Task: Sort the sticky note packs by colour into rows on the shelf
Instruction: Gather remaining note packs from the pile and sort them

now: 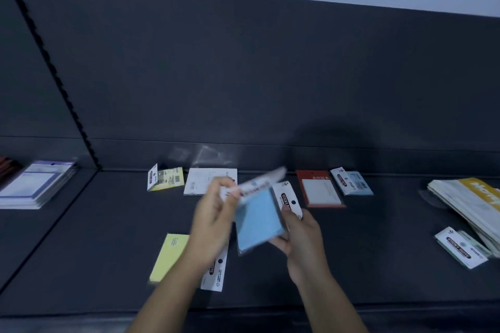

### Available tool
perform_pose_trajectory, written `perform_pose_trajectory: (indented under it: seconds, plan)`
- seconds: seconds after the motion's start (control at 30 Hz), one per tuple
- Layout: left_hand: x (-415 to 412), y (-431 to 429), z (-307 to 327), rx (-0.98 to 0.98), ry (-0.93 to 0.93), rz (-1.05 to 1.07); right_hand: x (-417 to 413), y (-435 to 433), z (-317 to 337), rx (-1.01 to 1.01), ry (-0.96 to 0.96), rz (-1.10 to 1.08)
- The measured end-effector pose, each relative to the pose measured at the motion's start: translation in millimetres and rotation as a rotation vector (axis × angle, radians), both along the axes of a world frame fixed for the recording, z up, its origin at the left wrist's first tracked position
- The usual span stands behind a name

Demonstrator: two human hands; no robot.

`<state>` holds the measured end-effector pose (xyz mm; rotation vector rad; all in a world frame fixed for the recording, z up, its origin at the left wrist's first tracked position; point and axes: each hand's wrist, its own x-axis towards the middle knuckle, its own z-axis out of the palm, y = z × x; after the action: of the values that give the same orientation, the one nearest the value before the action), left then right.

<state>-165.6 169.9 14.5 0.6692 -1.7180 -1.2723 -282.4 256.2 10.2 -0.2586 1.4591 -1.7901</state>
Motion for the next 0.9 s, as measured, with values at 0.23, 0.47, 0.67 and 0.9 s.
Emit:
perform_pose_trajectory:
  seconds: [0.23, 0.47, 0.67, 0.9]
  plan:
    - [0, 26, -6, 0.032, -0.048, -0.195, 0, 6, -8, -0.104, -0.202, 0.020]
    - [33, 9, 4, 0.085, -0.301, 0.240, 16, -1, -3, -0.206, -0.147, 0.217]
    - [117, 3, 18, 0.506, 0.015, 0.499, 76, -30, 5, -0.149, -0.172, 0.361]
    - [260, -21, 9, 0.802, 0.439, 0.682, 173, -72, 11, -0.124, -0.348, 0.457]
